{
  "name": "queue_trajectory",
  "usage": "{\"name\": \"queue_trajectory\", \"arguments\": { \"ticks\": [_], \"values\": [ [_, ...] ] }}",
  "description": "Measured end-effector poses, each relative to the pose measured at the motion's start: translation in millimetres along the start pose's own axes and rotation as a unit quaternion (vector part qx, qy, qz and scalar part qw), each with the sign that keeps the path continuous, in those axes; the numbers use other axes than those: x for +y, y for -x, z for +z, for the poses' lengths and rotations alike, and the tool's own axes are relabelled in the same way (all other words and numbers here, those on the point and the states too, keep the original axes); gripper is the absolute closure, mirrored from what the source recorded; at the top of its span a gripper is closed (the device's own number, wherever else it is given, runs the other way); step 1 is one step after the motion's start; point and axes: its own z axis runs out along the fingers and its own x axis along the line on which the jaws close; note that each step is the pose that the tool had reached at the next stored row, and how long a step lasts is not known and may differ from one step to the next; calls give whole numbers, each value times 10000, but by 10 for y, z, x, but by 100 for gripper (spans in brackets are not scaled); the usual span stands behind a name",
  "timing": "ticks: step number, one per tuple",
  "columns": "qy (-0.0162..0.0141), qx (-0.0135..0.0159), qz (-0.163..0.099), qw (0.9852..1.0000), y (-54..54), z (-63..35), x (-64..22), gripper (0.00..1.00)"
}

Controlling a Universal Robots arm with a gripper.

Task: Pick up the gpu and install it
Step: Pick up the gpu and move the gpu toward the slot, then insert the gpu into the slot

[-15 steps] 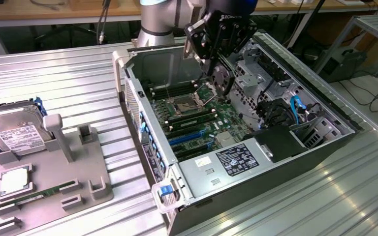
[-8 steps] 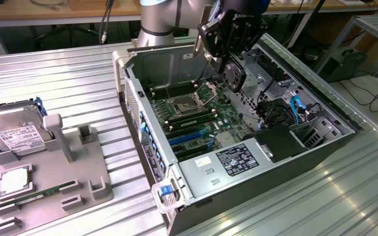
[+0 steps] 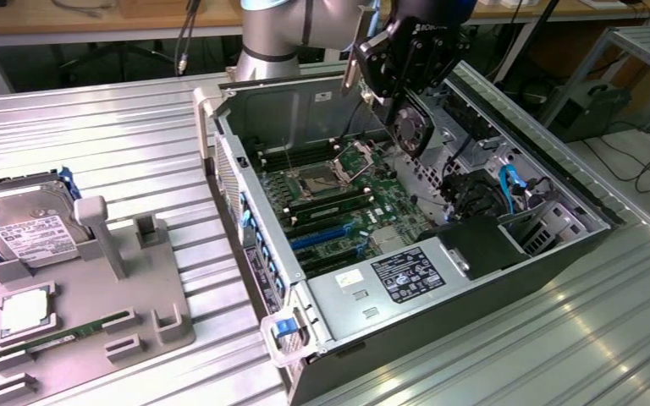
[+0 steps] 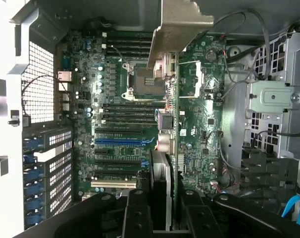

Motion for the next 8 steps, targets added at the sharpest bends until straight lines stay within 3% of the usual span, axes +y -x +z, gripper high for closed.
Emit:
{"name": "queue_trajectory", "arguments": {
  "ticks": [8],
  "values": [
    [0, 0, 0, 10000, 0, 0, 0, 72]
  ]
}}
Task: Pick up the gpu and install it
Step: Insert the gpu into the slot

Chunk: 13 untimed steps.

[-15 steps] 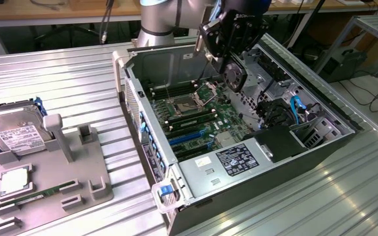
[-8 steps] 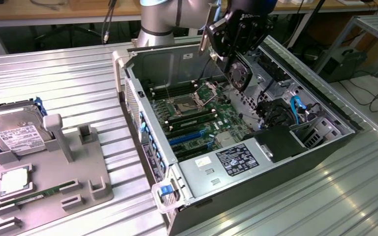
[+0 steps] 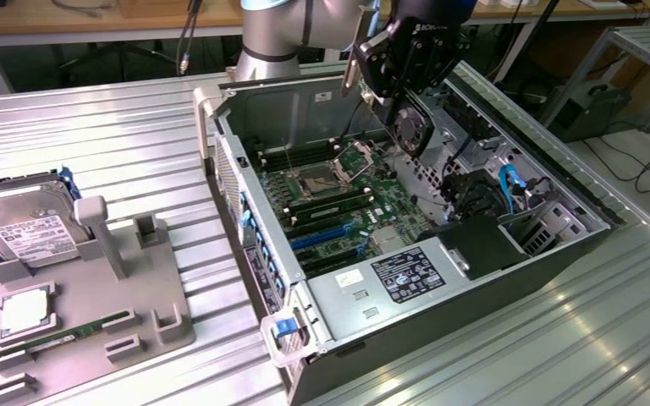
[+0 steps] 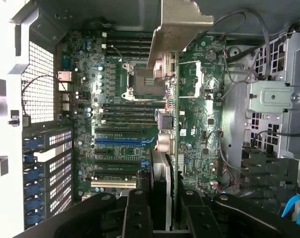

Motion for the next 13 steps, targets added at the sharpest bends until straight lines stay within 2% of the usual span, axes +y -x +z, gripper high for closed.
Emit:
{"name": "queue_trajectory", "arguments": {
  "ticks": [5, 9, 13],
  "values": [
    [0, 0, -22, 10000, 0, 0, 0, 72],
    [6, 2, -324, 9995, 0, 0, 0, 72],
    [11, 3, -598, 9982, 0, 0, 0, 72]
  ]
}}
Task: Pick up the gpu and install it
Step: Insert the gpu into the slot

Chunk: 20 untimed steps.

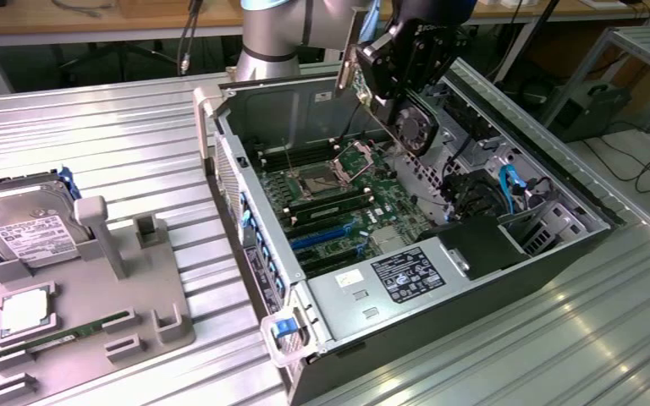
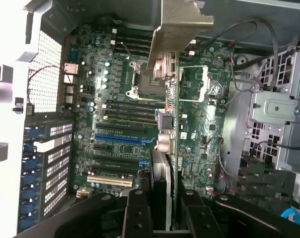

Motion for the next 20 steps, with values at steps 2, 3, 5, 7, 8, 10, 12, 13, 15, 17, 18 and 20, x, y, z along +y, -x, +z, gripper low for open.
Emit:
{"name": "queue_trajectory", "arguments": {
  "ticks": [2, 3, 5, 7, 8, 10, 12, 13, 15, 17, 18, 20],
  "values": [
    [2, 0, -111, 9999, 0, 0, 0, 72],
    [3, 1, -170, 9999, 0, 0, 0, 72],
    [6, 2, -290, 9996, 0, 0, 0, 72],
    [8, 2, -421, 9991, 0, 0, 0, 72],
    [9, 3, -485, 9988, 0, 0, 0, 72],
    [12, 4, -647, 9979, 0, 0, 0, 72],
    [15, 4, -761, 9971, 0, 0, 0, 72],
    [16, 5, -821, 9966, 0, 0, 0, 72],
    [19, 6, -1013, 9949, 0, 0, 0, 72],
    [22, 7, -1138, 9935, 0, 0, 0, 72],
    [24, 7, -1201, 9928, 0, 0, 0, 72],
    [26, 8, -1368, 9906, 0, 0, 0, 72]
  ]
}}
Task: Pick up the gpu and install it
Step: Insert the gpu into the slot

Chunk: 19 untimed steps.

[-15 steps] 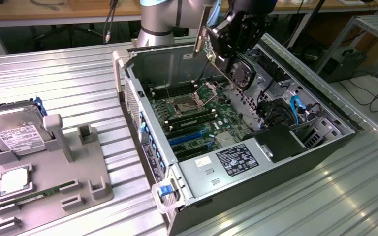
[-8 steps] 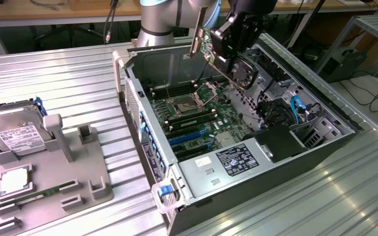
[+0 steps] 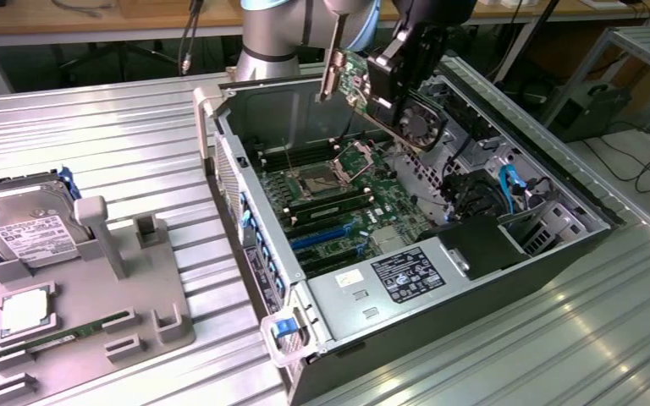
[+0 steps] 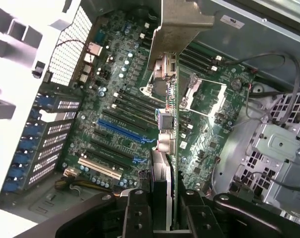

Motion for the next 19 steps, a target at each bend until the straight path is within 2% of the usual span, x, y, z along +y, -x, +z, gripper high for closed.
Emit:
{"name": "queue_trajectory", "arguments": {
  "ticks": [6, 11, 14, 19],
  "values": [
    [8, 2, -389, 9992, 0, 0, 0, 72],
    [15, 4, -753, 9972, 0, 0, 0, 72],
    [20, 6, -1048, 9945, 0, 0, 0, 72],
    [29, 9, -1494, 9888, 0, 0, 0, 72]
  ]
}}
